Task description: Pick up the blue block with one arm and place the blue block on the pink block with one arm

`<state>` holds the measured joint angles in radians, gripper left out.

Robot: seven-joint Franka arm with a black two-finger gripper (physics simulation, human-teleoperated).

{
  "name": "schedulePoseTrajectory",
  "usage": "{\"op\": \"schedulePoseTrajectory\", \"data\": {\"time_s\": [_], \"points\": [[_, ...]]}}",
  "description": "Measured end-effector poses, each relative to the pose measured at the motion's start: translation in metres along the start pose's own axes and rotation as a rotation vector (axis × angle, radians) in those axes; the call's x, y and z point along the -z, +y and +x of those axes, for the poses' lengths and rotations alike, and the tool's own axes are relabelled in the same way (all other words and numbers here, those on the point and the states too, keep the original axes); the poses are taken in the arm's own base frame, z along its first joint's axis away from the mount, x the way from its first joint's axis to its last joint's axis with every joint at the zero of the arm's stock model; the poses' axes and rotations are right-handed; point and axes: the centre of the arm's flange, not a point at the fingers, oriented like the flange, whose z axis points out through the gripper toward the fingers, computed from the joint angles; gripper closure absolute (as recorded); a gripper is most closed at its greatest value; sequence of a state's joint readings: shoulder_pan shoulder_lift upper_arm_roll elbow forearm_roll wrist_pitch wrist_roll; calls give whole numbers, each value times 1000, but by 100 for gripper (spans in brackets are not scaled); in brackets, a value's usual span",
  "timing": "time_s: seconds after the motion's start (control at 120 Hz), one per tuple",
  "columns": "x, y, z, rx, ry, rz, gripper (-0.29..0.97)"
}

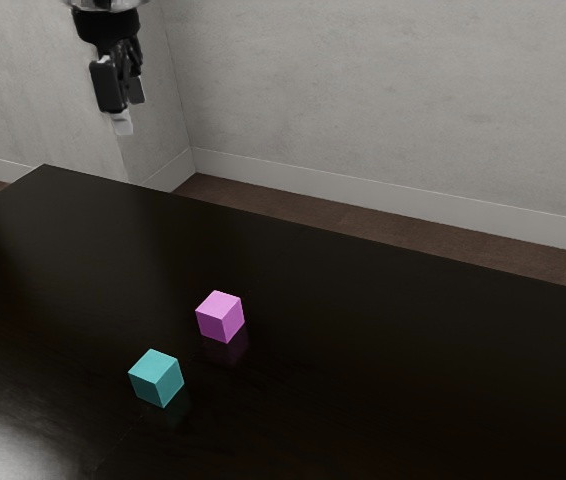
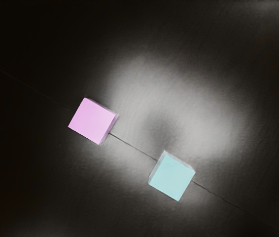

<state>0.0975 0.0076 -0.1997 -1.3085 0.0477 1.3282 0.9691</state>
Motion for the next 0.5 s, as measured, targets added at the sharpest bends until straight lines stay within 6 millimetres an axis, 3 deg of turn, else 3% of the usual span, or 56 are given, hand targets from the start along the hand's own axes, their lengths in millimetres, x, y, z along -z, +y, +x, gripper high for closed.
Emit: {"op": "schedulePoseTrajectory", "data": {"time_s": [0.15, 0.233, 0.292, 0.375, 0.5], "points": [[-10, 27, 49, -80, -14, -20, 0], [-24, 29, 55, -92, -32, -43, 0], [-46, 32, 36, -84, -75, -74, 0], [-73, 41, -24, -45, -128, -77, 0], [-98, 45, -66, -47, -151, -95, 0]]}}
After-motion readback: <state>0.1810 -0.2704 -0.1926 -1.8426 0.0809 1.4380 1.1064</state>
